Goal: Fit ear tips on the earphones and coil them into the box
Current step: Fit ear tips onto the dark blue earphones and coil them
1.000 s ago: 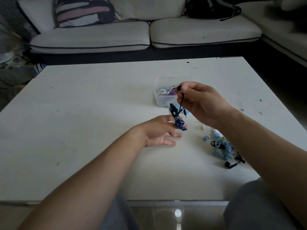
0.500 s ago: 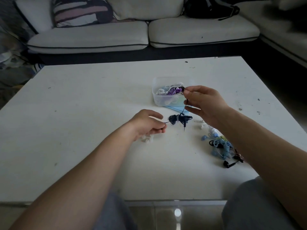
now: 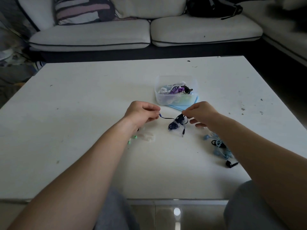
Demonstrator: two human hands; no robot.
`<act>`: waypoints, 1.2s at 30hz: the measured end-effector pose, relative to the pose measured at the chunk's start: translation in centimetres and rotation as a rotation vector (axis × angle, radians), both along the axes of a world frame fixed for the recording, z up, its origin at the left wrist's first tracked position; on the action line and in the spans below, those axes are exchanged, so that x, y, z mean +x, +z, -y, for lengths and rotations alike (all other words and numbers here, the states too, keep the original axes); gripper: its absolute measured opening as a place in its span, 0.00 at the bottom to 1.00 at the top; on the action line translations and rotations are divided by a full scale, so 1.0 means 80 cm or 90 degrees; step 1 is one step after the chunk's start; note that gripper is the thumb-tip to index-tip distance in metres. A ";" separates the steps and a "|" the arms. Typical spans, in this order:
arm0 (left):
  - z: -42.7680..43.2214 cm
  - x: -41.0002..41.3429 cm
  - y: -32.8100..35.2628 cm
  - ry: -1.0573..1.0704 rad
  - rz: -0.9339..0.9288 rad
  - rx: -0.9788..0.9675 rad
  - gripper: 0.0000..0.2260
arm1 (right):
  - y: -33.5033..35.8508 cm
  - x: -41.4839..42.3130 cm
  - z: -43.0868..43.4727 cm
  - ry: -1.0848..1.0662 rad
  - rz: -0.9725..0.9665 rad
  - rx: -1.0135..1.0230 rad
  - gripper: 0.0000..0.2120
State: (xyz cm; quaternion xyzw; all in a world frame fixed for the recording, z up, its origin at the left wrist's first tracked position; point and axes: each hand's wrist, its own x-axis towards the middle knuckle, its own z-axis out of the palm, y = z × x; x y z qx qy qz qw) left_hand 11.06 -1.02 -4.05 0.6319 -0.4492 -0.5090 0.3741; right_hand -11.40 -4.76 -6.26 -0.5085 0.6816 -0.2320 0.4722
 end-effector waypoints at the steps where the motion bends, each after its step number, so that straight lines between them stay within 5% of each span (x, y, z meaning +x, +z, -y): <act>1: 0.000 0.000 0.001 -0.002 0.003 0.000 0.06 | -0.001 -0.002 0.002 -0.006 -0.014 -0.006 0.07; 11: -0.001 -0.001 0.011 0.073 0.133 -0.067 0.05 | -0.009 0.003 -0.002 0.149 -0.102 -0.009 0.09; 15: 0.001 0.003 0.015 0.112 0.088 -0.110 0.05 | -0.009 0.024 -0.008 0.237 -0.074 -0.054 0.10; 20: 0.000 0.004 0.008 0.009 0.051 -0.038 0.08 | -0.018 0.039 -0.009 0.204 -0.102 -0.105 0.06; 26: -0.004 -0.008 0.006 -0.044 0.001 0.003 0.09 | -0.007 0.038 -0.006 0.050 0.217 -0.057 0.05; 36: -0.007 -0.020 0.010 -0.022 -0.135 0.007 0.11 | 0.022 0.067 -0.021 0.023 0.306 -0.020 0.14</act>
